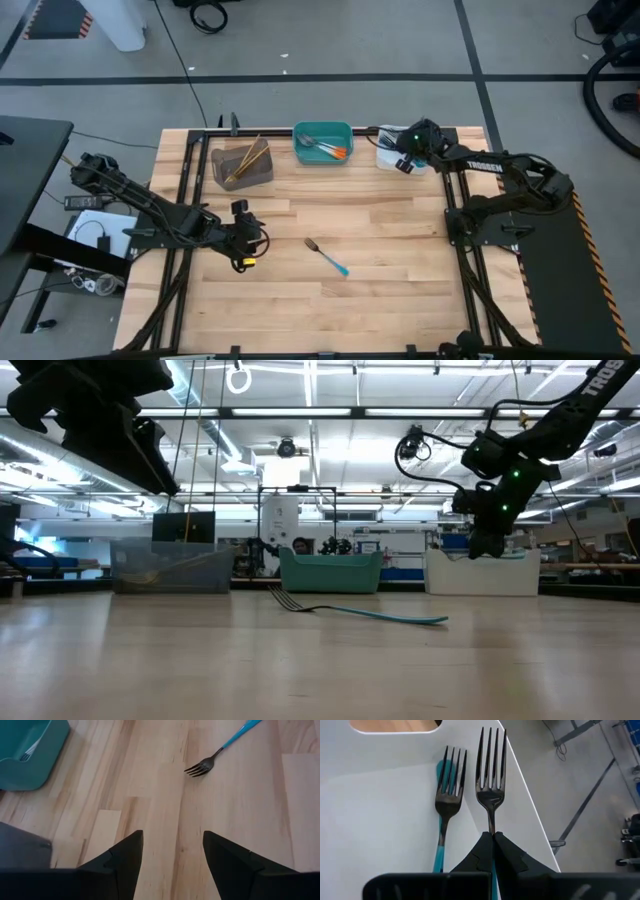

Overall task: Sort silverware by color (type)
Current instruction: Put the blue fork into the white bin

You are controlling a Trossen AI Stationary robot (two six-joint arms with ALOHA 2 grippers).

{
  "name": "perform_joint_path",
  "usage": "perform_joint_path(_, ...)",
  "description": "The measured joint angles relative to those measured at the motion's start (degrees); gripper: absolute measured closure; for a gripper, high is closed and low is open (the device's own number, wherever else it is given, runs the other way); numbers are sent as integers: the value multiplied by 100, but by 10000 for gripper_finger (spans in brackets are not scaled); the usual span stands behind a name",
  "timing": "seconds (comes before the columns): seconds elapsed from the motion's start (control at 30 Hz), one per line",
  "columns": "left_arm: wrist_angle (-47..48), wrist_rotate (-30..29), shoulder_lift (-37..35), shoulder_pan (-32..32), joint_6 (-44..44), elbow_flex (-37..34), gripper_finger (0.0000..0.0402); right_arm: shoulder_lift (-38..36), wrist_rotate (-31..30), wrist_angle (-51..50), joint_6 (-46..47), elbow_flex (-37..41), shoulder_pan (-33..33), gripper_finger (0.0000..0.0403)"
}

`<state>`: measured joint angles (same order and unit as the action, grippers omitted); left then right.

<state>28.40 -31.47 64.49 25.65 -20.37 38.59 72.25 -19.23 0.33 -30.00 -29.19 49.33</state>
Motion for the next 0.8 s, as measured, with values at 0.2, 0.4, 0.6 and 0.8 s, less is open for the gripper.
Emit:
perform_joint_path(0.2,-58,-2,0,-9,64,0,185,2,211,-25,-20,0,181,394)
perform_joint_path(0.4,-57,-2,0,-9,67,0,185,213,539,39,4,-4,343,394)
perform_joint_path(0.6,-74,-11,0,-9,152,0,185,800,559,404,18,-4,377,394)
perform_joint_path(0.8,-74,-13,0,-9,152,-1,185,1197,733,886,85,-9,396,394)
